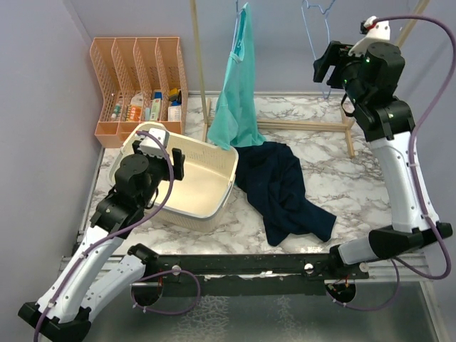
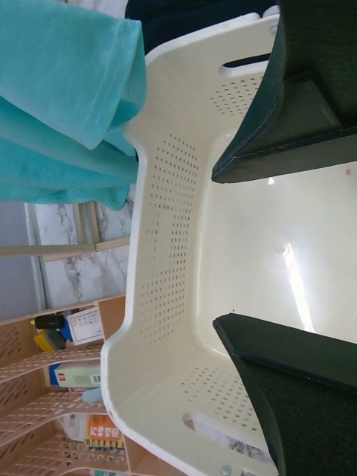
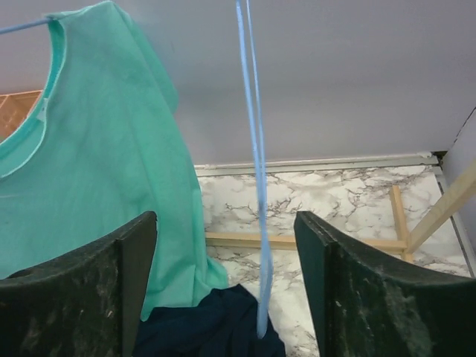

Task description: Remove the t-shirt from the hanger

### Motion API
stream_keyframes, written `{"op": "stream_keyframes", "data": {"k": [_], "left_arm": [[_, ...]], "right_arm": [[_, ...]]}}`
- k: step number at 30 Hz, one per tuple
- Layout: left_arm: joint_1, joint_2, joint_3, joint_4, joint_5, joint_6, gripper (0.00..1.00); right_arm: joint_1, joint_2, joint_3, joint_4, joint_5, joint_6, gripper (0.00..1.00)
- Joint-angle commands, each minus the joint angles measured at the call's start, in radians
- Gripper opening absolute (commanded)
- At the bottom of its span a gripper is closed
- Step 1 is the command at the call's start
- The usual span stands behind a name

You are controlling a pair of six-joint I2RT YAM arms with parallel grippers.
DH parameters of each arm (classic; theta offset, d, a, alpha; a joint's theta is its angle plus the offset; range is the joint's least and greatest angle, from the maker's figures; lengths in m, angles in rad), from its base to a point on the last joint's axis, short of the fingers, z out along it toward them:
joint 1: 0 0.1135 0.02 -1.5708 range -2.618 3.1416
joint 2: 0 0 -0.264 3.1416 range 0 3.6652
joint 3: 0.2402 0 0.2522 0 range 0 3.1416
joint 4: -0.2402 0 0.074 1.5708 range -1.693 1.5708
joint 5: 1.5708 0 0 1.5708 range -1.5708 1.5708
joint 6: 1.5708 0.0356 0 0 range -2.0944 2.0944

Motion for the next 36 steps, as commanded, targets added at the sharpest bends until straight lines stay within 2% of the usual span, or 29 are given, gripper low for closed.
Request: {"op": "stream_keyframes", "data": {"k": [1,5,10,15,19,23,28,36], "left_arm": [[0.0,-0.03,-0.044,0.074,-0.015,-0.019,0.74],[0.0,-0.083,-0.108,0.121,-0.02,-0.026,0.74],[0.001,-0.159,-0.19,0.158,-0.039,-0.043,0.74],[0.0,-0.221,-0.208,0.15,-0.066,-0.04,0.74],[0.0,-0.266,-0.225,0.15,-0.072,-0.038,0.74],[0.0,-0.289,-0.234,0.145,-0.093,-0.04,0.74],[0.0,-0.284,-0.232,0.139,-0.099,-0.039,0.73],[0.0,-0.29,-0.235,0.133,-0.104,-0.041,0.73]], "right_arm": [[-0.002,-0.145,-0.099,-0.024,-0.054,0.001,0.77],[-0.002,-0.289,-0.314,-0.051,-0.136,0.021,0.81],[-0.002,-0.407,-0.585,-0.088,-0.329,0.06,0.86],[0.0,-0.462,-0.879,-0.01,-0.466,0.109,0.9],[0.021,-0.452,-1.049,0.07,-0.484,0.147,0.98],[0.071,-0.394,-1.115,0.134,-0.51,0.165,1.0],[0.197,-0.301,-1.127,0.166,-0.407,0.171,1.0],[0.214,-0.178,-1.147,0.232,-0.326,0.163,1.0]]}}
